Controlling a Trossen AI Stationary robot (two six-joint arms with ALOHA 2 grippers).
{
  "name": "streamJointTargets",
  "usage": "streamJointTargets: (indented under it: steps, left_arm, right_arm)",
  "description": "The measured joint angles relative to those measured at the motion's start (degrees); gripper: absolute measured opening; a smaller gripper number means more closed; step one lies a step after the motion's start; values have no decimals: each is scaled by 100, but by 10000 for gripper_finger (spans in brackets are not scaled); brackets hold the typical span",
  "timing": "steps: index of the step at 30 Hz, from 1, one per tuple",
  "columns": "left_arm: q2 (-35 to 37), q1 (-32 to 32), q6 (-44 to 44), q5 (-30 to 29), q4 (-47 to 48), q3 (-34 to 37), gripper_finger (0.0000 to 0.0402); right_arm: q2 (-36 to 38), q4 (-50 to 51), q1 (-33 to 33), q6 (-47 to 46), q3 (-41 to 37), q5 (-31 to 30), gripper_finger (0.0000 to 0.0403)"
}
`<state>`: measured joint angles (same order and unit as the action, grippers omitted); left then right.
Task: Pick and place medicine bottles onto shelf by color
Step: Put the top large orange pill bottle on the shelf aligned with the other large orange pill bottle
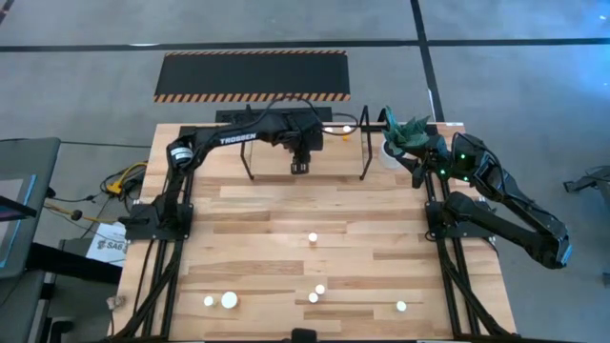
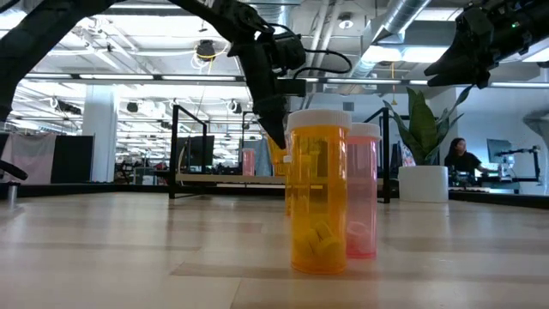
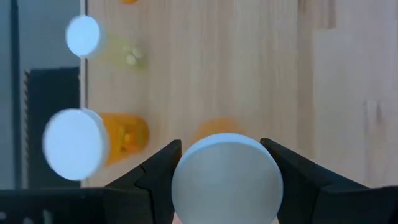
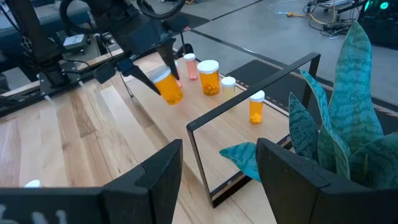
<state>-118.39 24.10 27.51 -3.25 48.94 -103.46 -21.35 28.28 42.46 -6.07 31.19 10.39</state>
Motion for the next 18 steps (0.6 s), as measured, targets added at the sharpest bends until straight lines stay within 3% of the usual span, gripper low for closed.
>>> streamJointTargets:
  steps: [18]
  left_arm:
    - [-239, 65, 1518, 195, -370, 13, 185]
  right_arm:
    - [-1, 2, 1, 0, -1, 0, 226]
